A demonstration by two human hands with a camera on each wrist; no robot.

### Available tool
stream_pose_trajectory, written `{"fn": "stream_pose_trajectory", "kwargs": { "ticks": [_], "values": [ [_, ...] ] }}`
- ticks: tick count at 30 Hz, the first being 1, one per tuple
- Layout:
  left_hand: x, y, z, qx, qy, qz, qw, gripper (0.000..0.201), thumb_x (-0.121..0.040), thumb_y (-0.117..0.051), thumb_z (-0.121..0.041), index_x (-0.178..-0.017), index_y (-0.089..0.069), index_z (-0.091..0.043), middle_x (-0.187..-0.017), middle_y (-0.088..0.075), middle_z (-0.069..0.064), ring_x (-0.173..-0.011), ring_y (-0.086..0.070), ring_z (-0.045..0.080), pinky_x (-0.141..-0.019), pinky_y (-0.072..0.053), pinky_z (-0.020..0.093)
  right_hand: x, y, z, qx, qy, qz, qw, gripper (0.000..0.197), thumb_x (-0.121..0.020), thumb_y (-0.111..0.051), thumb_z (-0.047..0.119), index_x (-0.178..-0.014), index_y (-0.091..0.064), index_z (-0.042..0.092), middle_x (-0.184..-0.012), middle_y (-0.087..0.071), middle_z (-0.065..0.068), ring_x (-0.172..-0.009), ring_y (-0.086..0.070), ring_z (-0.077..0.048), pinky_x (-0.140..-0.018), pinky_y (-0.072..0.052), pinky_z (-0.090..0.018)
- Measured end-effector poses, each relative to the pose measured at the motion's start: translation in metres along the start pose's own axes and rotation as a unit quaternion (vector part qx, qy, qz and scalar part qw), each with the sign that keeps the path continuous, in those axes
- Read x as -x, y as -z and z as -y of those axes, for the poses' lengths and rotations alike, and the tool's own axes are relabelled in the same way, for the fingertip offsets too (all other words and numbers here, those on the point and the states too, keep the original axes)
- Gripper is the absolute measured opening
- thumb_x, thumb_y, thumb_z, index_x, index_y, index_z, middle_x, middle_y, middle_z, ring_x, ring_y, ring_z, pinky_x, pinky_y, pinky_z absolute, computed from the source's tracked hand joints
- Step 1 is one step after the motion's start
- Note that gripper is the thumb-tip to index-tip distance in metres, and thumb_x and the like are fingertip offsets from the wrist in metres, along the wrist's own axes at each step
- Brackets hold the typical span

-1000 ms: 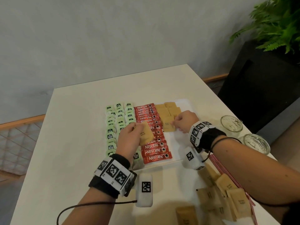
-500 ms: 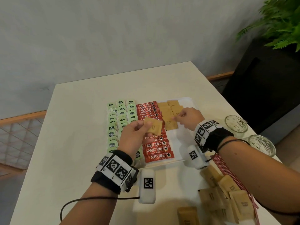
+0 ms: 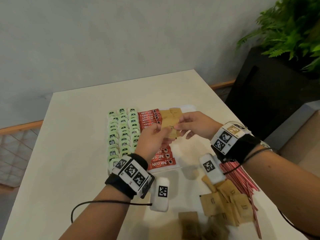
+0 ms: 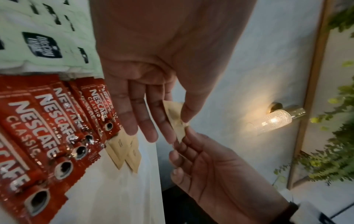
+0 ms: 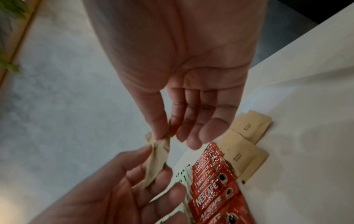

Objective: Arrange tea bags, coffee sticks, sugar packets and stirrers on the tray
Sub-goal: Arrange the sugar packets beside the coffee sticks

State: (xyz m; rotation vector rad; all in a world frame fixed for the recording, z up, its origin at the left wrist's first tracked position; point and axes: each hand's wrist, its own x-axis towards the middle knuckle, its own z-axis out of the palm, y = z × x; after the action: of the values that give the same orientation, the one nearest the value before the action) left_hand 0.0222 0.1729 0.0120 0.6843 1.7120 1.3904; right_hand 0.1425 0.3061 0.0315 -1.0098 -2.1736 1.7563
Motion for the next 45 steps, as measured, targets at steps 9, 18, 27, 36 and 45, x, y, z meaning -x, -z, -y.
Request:
{"fn": "stream_pose_trajectory", "kwargs": {
  "ticks": [9, 18, 27, 36, 45],
  "values": [
    [-0.021, -0.005, -0.022, -0.104, -0.054, -0.050, 0.992, 0.016, -0.098, -0.054, -0.026, -0.098, -0.067, -0.016, -0.084, -0.075, 0.000, -0.075, -0.069, 0.012, -0.069, -0.053, 0.025, -0.021, 0.030, -0.002, -0.027, 0.020, -0.149, 0.988, 0.004, -0.091, -0.064, 0.010, -0.090, -0.060, 0.009, -0.087, -0.066, -0.008, -0.076, -0.064, -0.015, -0.060, -0.056, -0.026],
    [-0.027, 0.015, 0.004, -0.142, -0.026, -0.070, 0.987, 0.017, -0.099, -0.051, -0.027, -0.098, -0.067, -0.018, -0.085, -0.073, -0.003, -0.079, -0.069, 0.013, -0.076, -0.053, 0.029, -0.055, 0.026, -0.065, 0.236, -0.109, -0.154, 0.953, 0.013, -0.088, -0.067, 0.017, -0.095, -0.056, 0.019, -0.101, -0.065, -0.007, -0.090, -0.063, -0.023, -0.071, -0.051, -0.031],
    [-0.016, 0.024, 0.013, -0.144, -0.025, -0.041, 0.988, 0.019, -0.098, -0.055, -0.027, -0.096, -0.068, -0.014, -0.087, -0.074, 0.000, -0.083, -0.070, 0.017, -0.082, -0.056, 0.034, -0.070, 0.030, -0.071, 0.266, -0.143, -0.153, 0.941, 0.033, -0.084, -0.072, 0.026, -0.109, -0.053, 0.018, -0.104, -0.064, -0.004, -0.090, -0.063, -0.022, -0.073, -0.048, -0.030],
    [0.034, 0.008, 0.013, -0.221, -0.067, 0.047, 0.972, 0.014, -0.096, -0.058, -0.026, -0.094, -0.066, -0.015, -0.091, -0.072, -0.001, -0.083, -0.069, 0.016, -0.083, -0.056, 0.036, 0.033, 0.022, -0.047, 0.108, -0.037, -0.143, 0.983, 0.026, -0.085, -0.072, 0.028, -0.102, -0.062, 0.013, -0.083, -0.067, -0.001, -0.078, -0.068, -0.021, -0.074, -0.057, -0.039],
    [0.082, -0.023, 0.062, -0.420, -0.023, 0.226, 0.878, 0.030, -0.077, -0.080, -0.035, -0.101, -0.066, -0.023, -0.099, -0.065, -0.004, -0.092, -0.062, 0.015, -0.079, -0.049, 0.027, 0.146, -0.010, -0.087, 0.192, -0.012, -0.050, 0.980, 0.020, -0.075, -0.081, 0.023, -0.091, -0.069, 0.024, -0.080, -0.068, 0.006, -0.066, -0.059, -0.002, -0.069, -0.048, -0.021]
  ]
}}
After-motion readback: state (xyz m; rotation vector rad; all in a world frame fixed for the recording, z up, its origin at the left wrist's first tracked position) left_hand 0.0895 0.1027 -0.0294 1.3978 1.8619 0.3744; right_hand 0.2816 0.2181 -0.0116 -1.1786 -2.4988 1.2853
